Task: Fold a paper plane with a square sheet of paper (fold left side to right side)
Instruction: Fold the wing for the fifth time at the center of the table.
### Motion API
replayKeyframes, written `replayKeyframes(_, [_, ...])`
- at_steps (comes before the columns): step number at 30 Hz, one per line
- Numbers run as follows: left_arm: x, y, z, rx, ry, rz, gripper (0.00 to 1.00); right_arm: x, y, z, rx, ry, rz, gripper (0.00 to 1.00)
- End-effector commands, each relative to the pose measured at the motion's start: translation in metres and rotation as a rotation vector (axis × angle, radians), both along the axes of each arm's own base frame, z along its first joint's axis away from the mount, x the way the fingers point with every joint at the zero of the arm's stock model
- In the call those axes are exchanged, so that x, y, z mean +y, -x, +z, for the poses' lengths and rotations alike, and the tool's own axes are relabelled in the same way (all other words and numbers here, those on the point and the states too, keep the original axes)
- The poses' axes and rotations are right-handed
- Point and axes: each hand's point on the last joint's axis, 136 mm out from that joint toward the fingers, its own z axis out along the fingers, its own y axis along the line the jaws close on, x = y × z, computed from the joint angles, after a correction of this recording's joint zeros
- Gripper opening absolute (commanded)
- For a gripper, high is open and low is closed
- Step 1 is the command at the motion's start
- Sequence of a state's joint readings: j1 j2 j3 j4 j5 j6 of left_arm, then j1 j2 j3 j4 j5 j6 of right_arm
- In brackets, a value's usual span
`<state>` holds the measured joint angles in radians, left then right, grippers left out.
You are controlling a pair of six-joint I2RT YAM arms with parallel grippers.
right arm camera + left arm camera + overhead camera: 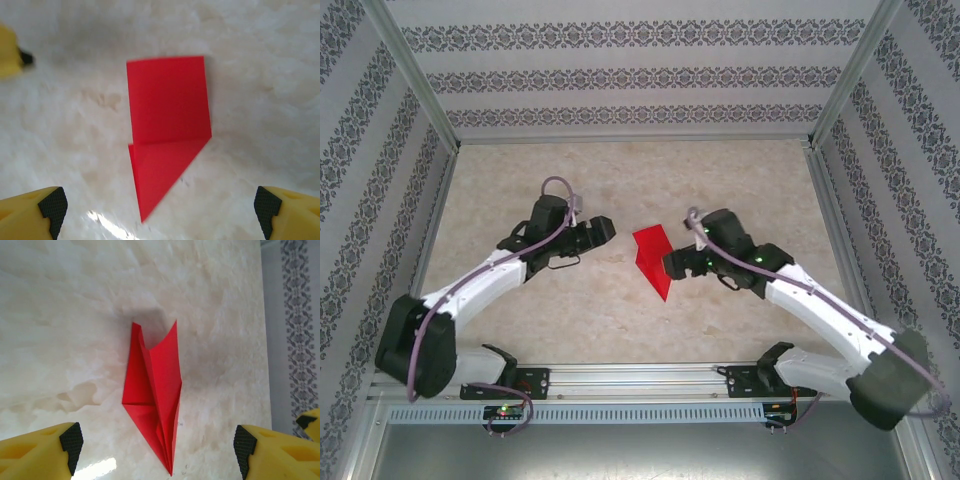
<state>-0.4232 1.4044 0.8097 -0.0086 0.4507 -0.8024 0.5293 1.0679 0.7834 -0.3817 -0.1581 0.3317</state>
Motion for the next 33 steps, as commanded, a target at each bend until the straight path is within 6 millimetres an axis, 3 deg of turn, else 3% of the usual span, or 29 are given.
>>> replayKeyframes(1, [-0.034, -0.009, 0.004, -0.023, 0.099, -0.077, 0.81, 0.016, -0.013, 0.02, -0.011, -0.251, -0.005, 0.98])
replayKeyframes(7, [-0.06, -0.026, -0.036, 0.054, 0.113, -0.118, 0.78, -0.002, -0.022, 0.0, 0.056, -0.364, -0.084, 0.98])
replayKeyframes(14, [-0.082, -0.047, -0.052, 0.062, 0.171, -0.165, 0.69, -0.018, -0.022, -0.017, 0.07, -0.396, -0.147, 0.98])
replayKeyframes(22, [-0.089, -0.06, -0.065, 0.046, 0.132, -0.196, 0.26, -0.023, -0.018, -0.023, 0.025, -0.344, -0.111, 0.98])
replayKeyframes(25, [-0.085, -0.057, -0.064, 0.021, 0.109, -0.203, 0.13, -0.021, -0.018, -0.026, 0.091, -0.339, -0.079, 0.98])
replayKeyframes(29, [-0.077, -0.048, -0.057, -0.018, 0.1, -0.232, 0.03, -0.013, -0.027, -0.033, 0.157, -0.426, -0.016, 0.93])
replayKeyframes(33, [-0.07, -0.037, -0.04, -0.074, 0.156, -0.271, 0.0, -0.004, -0.041, -0.038, 0.188, -0.492, 0.069, 0.89])
